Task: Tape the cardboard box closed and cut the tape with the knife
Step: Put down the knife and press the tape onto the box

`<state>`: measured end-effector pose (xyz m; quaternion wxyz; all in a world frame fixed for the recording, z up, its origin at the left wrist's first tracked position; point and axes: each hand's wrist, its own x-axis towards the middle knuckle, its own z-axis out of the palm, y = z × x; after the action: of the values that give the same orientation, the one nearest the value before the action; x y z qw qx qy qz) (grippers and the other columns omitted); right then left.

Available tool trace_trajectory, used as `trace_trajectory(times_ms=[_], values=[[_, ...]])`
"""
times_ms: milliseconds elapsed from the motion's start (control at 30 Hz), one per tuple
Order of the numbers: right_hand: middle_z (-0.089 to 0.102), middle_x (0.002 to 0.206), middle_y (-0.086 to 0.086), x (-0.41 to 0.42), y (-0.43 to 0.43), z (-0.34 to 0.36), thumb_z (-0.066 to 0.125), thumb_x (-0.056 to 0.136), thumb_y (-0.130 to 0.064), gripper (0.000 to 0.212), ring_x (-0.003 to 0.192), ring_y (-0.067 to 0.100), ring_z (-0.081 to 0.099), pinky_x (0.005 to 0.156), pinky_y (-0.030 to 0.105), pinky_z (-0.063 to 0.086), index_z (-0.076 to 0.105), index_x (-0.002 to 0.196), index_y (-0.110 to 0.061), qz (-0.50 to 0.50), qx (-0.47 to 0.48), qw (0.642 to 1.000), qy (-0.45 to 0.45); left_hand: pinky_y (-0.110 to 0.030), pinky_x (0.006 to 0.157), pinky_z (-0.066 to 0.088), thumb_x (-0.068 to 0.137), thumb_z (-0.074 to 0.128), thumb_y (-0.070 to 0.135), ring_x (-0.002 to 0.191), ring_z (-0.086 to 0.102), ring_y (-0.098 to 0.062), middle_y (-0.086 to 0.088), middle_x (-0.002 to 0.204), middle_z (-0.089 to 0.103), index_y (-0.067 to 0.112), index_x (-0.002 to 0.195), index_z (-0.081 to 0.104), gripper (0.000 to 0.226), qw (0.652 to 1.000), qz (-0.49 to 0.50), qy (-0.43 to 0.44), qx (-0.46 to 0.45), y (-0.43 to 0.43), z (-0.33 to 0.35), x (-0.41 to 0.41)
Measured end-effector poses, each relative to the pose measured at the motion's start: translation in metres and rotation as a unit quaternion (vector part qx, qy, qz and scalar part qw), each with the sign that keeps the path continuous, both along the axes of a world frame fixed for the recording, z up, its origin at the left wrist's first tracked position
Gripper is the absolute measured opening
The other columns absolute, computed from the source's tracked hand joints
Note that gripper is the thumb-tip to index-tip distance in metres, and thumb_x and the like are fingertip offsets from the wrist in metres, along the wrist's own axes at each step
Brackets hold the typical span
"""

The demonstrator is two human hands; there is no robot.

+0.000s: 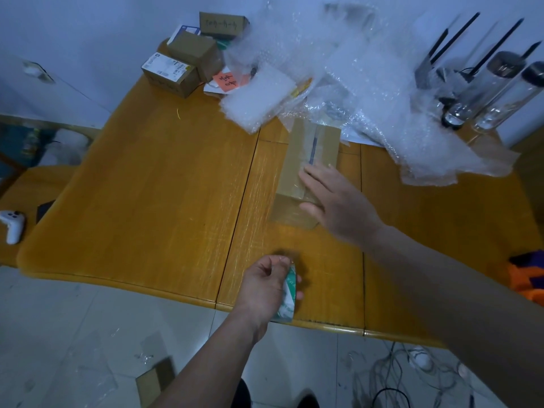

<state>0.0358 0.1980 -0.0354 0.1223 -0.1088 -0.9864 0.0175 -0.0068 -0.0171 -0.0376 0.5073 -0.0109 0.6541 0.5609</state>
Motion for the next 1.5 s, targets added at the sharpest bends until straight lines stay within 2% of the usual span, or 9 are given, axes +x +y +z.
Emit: trace_trajectory(times_ms=[300,500,667,767,900,1100,1267,1333,1500], values=[[0.043,0.150,0.025,0.000,0.001,-0.034,0.083,0.077,-0.043,0.090,0.143,0.038,0.039,0.124,0.052,0.028,0.040,0.146,-0.004,-0.011,0.059,0.998,0.036,-0.028,0.050,0.055,0.102,0.058,0.028,0.059,0.069,-0.021,-0.015,0.085,0.075,0.011,0.101,0.069,0.020,1.000,0.004,-0.007,0.020,0.001,-0.008,-0.001],[0.019,0.152,0.020,0.015,-0.007,-0.060,0.079,0.072,-0.051,0.100,0.149,0.045,0.026,0.124,0.054,0.025,0.025,0.150,-0.018,-0.062,0.057,0.995,0.049,-0.029,0.052,0.056,0.101,0.058,0.028,0.060,0.069,-0.022,-0.015,0.086,0.075,0.009,0.104,0.068,0.021,1.000,0.005,-0.007,0.021,0.001,-0.011,-0.001],[0.047,0.149,0.023,0.004,-0.021,-0.048,0.066,0.080,-0.069,0.087,0.146,0.043,0.036,0.121,0.063,0.023,0.047,0.143,-0.012,-0.104,0.063,0.990,0.067,-0.028,0.051,0.055,0.102,0.058,0.027,0.060,0.068,-0.022,-0.015,0.085,0.074,0.009,0.104,0.068,0.021,1.000,0.004,-0.009,0.018,0.001,-0.008,-0.001],[0.058,0.140,0.018,-0.005,-0.029,-0.045,0.061,0.086,-0.065,0.069,0.141,0.040,0.045,0.119,0.062,0.027,0.060,0.132,-0.013,-0.147,0.053,0.982,0.106,-0.028,0.051,0.055,0.102,0.058,0.026,0.059,0.067,-0.021,-0.015,0.084,0.074,0.009,0.103,0.068,0.020,1.000,0.007,-0.009,0.018,0.002,-0.007,-0.001],[0.059,0.139,0.016,-0.014,-0.038,-0.054,0.068,0.084,-0.058,0.063,0.139,0.039,0.046,0.119,0.061,0.030,0.058,0.131,-0.016,-0.188,0.045,0.973,0.126,-0.028,0.050,0.055,0.102,0.058,0.025,0.057,0.067,-0.021,-0.015,0.083,0.073,0.008,0.102,0.068,0.019,1.000,0.013,-0.010,0.021,0.003,-0.008,-0.002],[0.025,0.147,0.014,-0.001,-0.030,-0.070,0.081,0.075,-0.051,0.095,0.134,0.042,0.046,0.118,0.063,0.029,0.028,0.148,-0.022,-0.155,0.053,0.984,0.073,-0.028,0.051,0.056,0.101,0.059,0.028,0.058,0.068,-0.021,-0.014,0.083,0.075,0.005,0.106,0.068,0.025,1.000,0.008,-0.007,0.009,0.000,-0.007,-0.001],[0.046,0.147,0.015,0.008,-0.015,-0.053,0.060,0.089,-0.055,0.068,0.130,0.040,0.051,0.118,0.062,0.028,0.039,0.146,-0.024,-0.103,0.067,0.989,0.076,-0.027,0.052,0.057,0.101,0.058,0.029,0.060,0.069,-0.020,-0.011,0.082,0.075,0.005,0.108,0.068,0.027,1.000,0.002,-0.006,0.002,0.000,-0.005,-0.001],[0.042,0.146,0.012,0.009,-0.010,-0.050,0.059,0.093,-0.048,0.060,0.128,0.038,0.050,0.117,0.058,0.032,0.041,0.145,-0.025,-0.092,0.081,0.989,0.087,-0.027,0.053,0.057,0.101,0.058,0.030,0.060,0.069,-0.019,-0.010,0.082,0.076,0.006,0.108,0.069,0.027,1.000,0.001,-0.004,0.000,0.000,-0.006,-0.002],[0.028,0.148,0.013,0.008,-0.016,-0.056,0.080,0.078,-0.042,0.085,0.132,0.039,0.038,0.114,0.056,0.035,0.035,0.147,-0.021,-0.101,0.056,0.992,0.053,-0.028,0.054,0.058,0.101,0.059,0.030,0.060,0.069,-0.019,-0.009,0.081,0.076,0.008,0.107,0.069,0.025,1.000,0.001,-0.006,-0.001,0.001,-0.004,-0.001]])
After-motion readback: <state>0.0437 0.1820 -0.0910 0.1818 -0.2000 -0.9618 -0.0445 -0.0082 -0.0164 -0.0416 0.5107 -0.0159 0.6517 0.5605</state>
